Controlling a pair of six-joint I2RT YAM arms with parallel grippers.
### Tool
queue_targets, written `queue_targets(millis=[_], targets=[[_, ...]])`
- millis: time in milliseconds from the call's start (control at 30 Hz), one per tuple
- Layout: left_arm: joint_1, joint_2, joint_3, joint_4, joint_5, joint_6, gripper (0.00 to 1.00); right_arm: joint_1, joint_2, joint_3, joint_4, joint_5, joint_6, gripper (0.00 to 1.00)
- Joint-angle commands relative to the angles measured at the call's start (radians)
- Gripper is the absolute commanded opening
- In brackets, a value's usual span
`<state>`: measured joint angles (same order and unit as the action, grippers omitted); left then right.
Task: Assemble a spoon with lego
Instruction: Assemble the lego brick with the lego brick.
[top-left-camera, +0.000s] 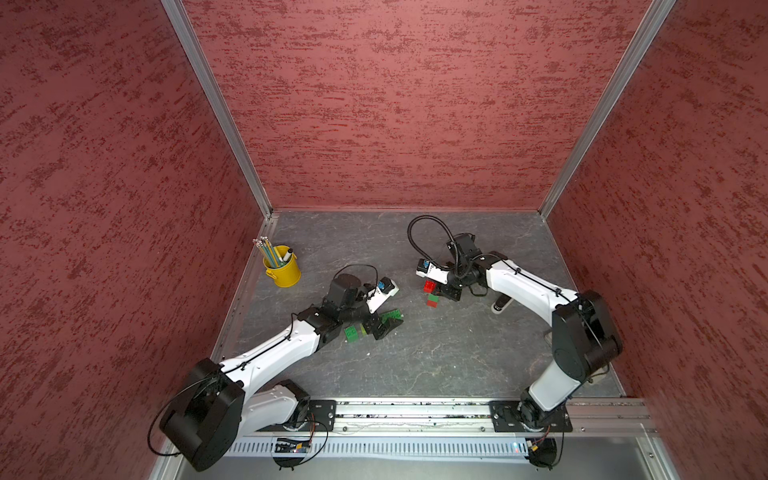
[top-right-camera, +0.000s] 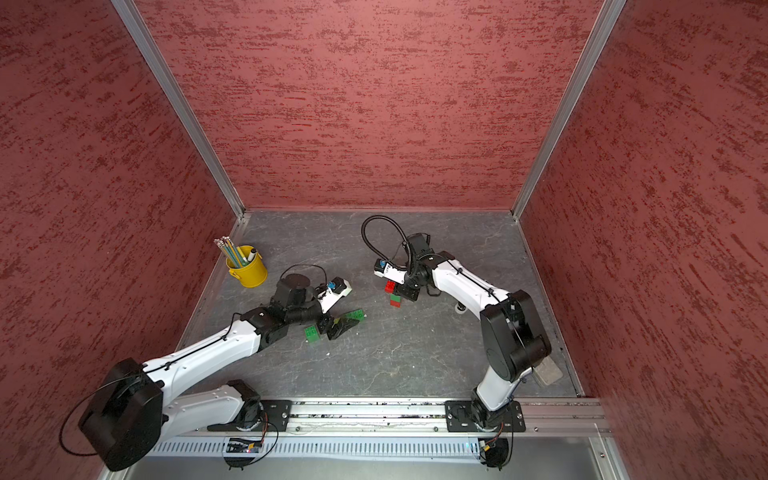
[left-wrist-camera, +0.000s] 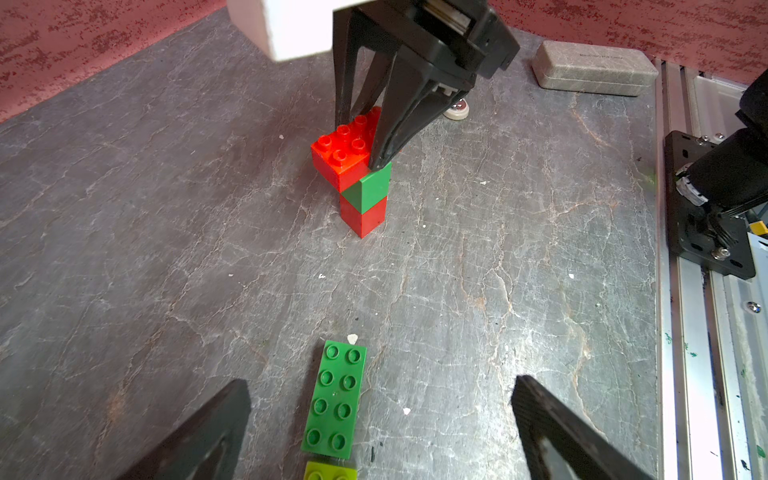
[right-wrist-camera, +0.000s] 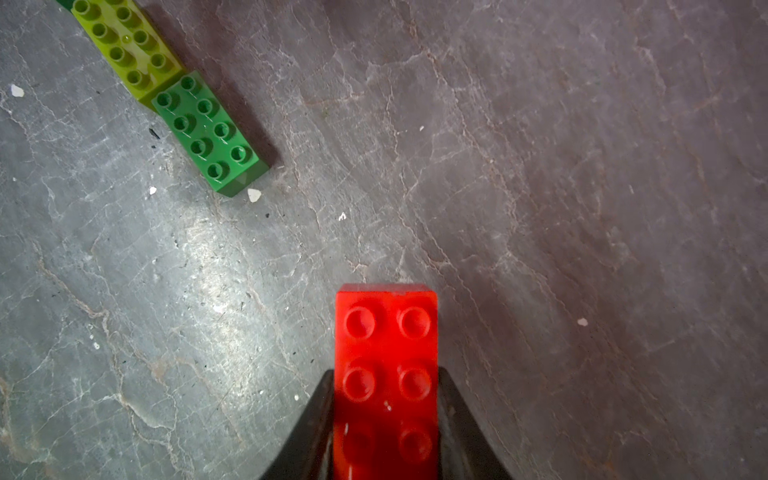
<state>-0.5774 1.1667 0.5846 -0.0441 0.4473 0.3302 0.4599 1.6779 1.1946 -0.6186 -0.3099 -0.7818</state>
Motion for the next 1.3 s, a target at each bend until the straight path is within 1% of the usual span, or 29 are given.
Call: queue_targets(millis=[0,133,333,500,767,1267], targets=[[-0.002,-0.004,0.009,0.008,0.008,0.004,1.00,-0.002,-0.013,-0.020,0.010,-0.006,0.016,0.21],[-0.002,-0.001,0.010,0.013,0.008,0.004,1.00,-0.003,-0.029,0.012,0.010,-0.069,0.029,0.22],[-0.002,-0.004,0.009,0.013,0.012,0.001,1.00,-0.003,-0.038,0.015,0.004,-0.046,0.026,0.22],[-0.002,-0.005,0.006,0.015,0.013,0.001,1.00,-0.006,-0.054,0.004,0.001,-0.003,0.019,0.21],[-0.002,0.001,0.009,0.018,0.018,-0.002,1.00,-0.008,-0.060,-0.015,-0.017,-0.001,0.016,0.22],[-0.002,0.005,0.005,0.019,0.019,-0.002,1.00,-0.007,-0.024,-0.019,-0.012,-0.002,0.015,0.22]])
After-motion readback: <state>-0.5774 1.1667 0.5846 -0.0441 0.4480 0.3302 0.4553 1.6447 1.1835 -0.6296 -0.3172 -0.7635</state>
